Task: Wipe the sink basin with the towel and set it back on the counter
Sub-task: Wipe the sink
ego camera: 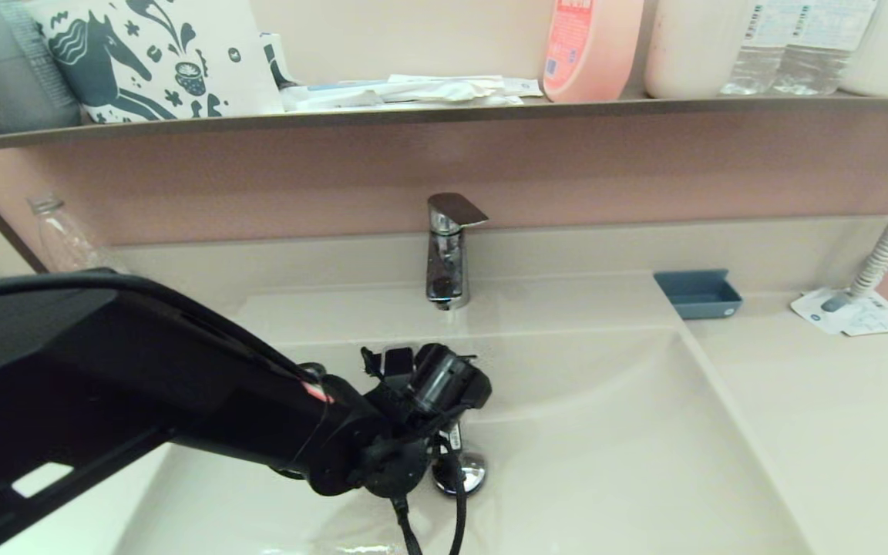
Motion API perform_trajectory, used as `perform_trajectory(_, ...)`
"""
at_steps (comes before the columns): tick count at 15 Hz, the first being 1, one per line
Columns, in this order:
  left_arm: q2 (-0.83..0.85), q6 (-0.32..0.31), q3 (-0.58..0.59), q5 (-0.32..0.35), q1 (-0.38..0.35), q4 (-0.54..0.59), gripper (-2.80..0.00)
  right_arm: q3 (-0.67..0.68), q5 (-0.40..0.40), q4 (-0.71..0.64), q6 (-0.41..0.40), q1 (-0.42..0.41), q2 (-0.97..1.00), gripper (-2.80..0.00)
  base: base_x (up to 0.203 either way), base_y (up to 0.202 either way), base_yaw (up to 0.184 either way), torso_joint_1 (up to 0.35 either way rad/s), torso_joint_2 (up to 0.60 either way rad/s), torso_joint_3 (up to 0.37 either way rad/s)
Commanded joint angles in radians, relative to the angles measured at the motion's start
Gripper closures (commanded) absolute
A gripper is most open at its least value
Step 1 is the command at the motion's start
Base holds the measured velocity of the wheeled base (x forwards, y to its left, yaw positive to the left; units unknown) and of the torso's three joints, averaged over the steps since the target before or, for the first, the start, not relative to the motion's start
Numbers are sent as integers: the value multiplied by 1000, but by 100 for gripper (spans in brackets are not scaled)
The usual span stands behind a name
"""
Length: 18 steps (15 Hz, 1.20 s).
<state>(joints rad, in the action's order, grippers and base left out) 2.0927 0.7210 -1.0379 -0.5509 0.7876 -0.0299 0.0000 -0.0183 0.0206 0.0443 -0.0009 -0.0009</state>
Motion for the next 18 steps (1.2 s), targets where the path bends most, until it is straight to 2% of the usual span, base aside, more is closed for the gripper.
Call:
perform_trajectory(1, 27, 7, -30, -4, 31, 10, 0, 0, 0, 1, 0, -1, 1, 0, 0, 0, 0, 0, 0, 0)
perform_trajectory(6, 89, 43, -151, -27, 89, 46, 0, 0, 0, 1, 0, -1, 1, 0, 0, 0, 0, 0, 0, 0)
perform_trajectory(11, 139, 78, -316, -27, 163, 167, 0, 0, 0, 1, 0, 0, 1, 0, 0, 0, 0, 0, 0, 0)
perform_trajectory(14, 155, 114, -396, -30, 203, 267, 0, 0, 0, 1, 0, -1, 1, 0, 0, 0, 0, 0, 0, 0)
perform_trajectory(18, 149, 195, -480, -25, 251, 486, 0, 0, 0, 1, 0, 0, 1, 0, 0, 0, 0, 0, 0, 0)
